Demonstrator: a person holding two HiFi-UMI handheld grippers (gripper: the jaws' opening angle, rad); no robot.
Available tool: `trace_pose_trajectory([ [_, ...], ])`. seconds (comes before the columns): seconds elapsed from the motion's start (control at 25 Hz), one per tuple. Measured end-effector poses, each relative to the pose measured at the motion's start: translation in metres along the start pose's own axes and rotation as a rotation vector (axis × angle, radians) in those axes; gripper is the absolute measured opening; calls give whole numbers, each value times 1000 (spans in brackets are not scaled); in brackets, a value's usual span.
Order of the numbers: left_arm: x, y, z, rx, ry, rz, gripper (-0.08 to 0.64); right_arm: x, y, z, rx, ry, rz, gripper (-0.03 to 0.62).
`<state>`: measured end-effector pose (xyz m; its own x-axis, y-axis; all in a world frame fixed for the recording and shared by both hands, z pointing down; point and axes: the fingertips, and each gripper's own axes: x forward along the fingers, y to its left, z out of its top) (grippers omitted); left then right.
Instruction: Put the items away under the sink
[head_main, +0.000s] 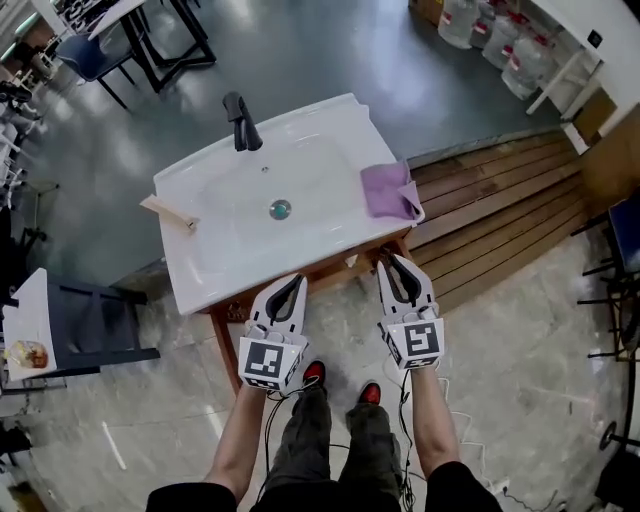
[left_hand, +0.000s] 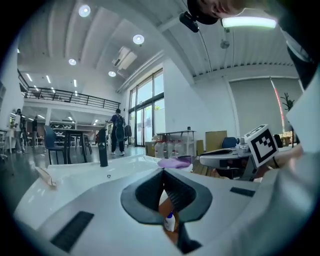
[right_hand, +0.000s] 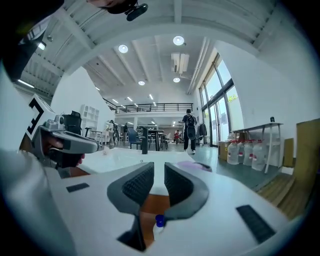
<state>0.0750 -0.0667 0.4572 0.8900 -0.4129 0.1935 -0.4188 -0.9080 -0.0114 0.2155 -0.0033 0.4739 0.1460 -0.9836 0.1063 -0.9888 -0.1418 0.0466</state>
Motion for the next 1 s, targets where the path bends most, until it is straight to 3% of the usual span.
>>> trace_pose_trajectory([
  [0.24, -13, 3, 69, 22, -40, -8, 6, -18, -12, 73, -34, -26, -39, 60],
  [0.52, -37, 1, 131, 38, -70, -15, 6, -53, -11, 129, -10, -45, -65, 41],
  [1.0, -91, -27, 145, 51, -18, -44, 6, -121, 16, 157, 6, -16, -98, 41],
])
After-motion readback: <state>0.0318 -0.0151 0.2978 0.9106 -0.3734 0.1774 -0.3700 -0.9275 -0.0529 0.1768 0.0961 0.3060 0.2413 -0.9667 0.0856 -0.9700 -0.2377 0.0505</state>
